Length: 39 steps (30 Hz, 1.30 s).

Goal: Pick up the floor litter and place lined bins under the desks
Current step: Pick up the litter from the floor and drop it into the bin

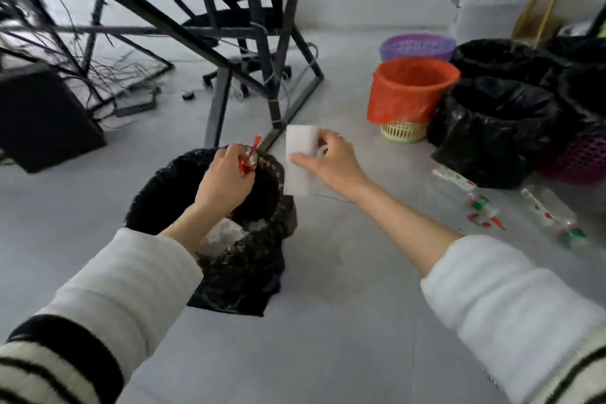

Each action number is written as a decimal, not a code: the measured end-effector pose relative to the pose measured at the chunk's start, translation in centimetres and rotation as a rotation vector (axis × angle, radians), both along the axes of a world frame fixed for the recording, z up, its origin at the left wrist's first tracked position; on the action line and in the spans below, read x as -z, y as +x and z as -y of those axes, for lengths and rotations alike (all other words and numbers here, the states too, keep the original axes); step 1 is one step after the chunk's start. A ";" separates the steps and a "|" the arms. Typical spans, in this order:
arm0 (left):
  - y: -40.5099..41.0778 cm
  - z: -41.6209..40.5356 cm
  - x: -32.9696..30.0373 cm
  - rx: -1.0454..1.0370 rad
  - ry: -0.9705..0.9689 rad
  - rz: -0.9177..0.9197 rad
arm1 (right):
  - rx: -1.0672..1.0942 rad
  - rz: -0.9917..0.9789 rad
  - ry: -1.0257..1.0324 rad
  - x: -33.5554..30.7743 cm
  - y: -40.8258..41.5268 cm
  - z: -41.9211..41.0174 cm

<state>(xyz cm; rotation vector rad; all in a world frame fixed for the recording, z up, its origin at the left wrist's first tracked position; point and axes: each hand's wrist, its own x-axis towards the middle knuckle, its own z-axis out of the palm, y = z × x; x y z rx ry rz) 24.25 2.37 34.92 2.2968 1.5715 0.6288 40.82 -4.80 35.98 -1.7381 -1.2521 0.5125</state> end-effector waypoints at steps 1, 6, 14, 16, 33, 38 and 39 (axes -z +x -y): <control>-1.6 -0.6 0.2 -0.041 -0.005 -0.018 | -0.035 -0.020 0.003 -0.3 -1.6 -1.0; -7.1 -2.0 2.1 -0.120 -0.117 -0.070 | -0.153 -0.223 -0.127 1.1 -7.2 -4.8; -8.0 -1.7 2.3 -0.078 -0.052 0.000 | -0.199 -0.159 -0.283 2.4 -8.1 -4.8; -6.5 -0.7 1.8 -0.040 -0.016 0.054 | -0.186 -0.141 -0.276 2.3 -6.9 -3.8; 28.3 22.0 8.5 0.748 -0.249 -0.133 | 0.514 0.000 -0.573 9.0 25.6 31.6; 34.3 31.9 15.0 0.883 -0.396 -0.232 | 0.798 -0.078 -0.858 15.6 32.3 45.4; 35.2 33.4 16.0 0.917 -0.414 -0.259 | 0.858 -0.101 -0.889 16.7 33.3 47.6</control>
